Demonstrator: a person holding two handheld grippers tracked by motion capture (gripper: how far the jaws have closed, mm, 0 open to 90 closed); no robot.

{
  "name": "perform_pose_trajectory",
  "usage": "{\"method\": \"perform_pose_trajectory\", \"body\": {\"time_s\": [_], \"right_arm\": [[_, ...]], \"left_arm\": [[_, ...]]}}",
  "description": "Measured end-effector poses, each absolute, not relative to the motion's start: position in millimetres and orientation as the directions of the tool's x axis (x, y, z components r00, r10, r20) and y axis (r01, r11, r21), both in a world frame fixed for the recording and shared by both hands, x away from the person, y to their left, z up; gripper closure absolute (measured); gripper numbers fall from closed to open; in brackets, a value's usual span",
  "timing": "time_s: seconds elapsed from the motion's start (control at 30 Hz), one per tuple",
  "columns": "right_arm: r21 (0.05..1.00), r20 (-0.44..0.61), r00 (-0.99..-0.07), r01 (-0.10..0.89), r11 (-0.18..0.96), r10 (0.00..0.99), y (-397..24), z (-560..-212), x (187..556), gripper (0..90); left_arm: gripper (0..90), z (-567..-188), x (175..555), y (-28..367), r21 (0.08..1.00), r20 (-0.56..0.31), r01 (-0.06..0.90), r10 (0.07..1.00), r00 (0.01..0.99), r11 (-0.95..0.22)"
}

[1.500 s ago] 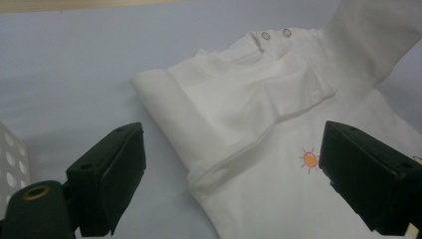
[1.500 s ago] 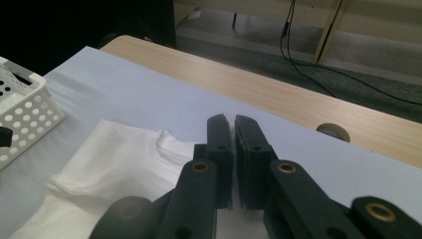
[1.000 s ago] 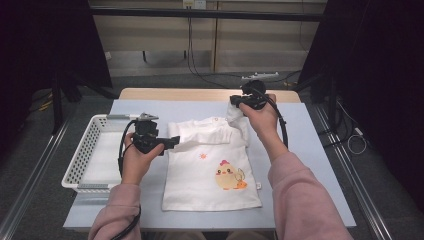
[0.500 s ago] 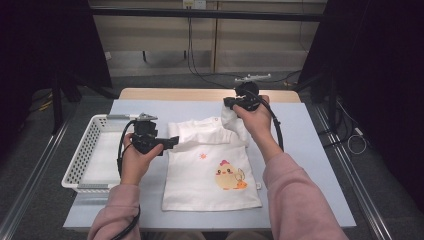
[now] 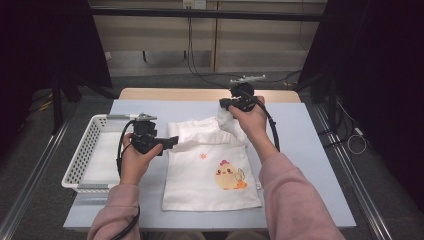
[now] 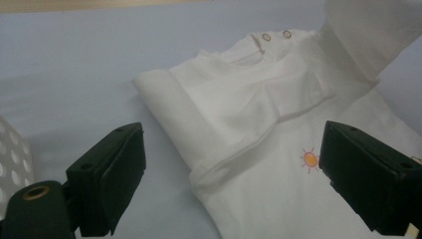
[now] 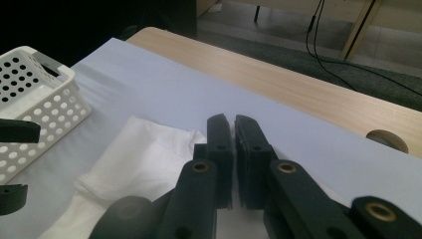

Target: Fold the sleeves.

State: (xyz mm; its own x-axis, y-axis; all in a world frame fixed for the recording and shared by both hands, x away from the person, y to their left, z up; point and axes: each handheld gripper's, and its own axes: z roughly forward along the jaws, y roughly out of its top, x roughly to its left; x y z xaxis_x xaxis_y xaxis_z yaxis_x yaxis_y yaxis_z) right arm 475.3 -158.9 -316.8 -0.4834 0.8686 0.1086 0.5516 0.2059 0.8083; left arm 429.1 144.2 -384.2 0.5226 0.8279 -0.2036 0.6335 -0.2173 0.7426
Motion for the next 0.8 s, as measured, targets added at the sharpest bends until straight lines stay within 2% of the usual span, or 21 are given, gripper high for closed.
{"method": "perform_pose_trajectory", "body": {"time_s": [0.8], "right_arm": [[0.823,0.157,-0.516,0.540,0.177,0.842,-148.4,-320.2,479.8,86.8]], "left_arm": [[11.3,-385.3,429.5,144.1,0.741,-0.200,0.634,0.827,0.525,-0.223]]}}
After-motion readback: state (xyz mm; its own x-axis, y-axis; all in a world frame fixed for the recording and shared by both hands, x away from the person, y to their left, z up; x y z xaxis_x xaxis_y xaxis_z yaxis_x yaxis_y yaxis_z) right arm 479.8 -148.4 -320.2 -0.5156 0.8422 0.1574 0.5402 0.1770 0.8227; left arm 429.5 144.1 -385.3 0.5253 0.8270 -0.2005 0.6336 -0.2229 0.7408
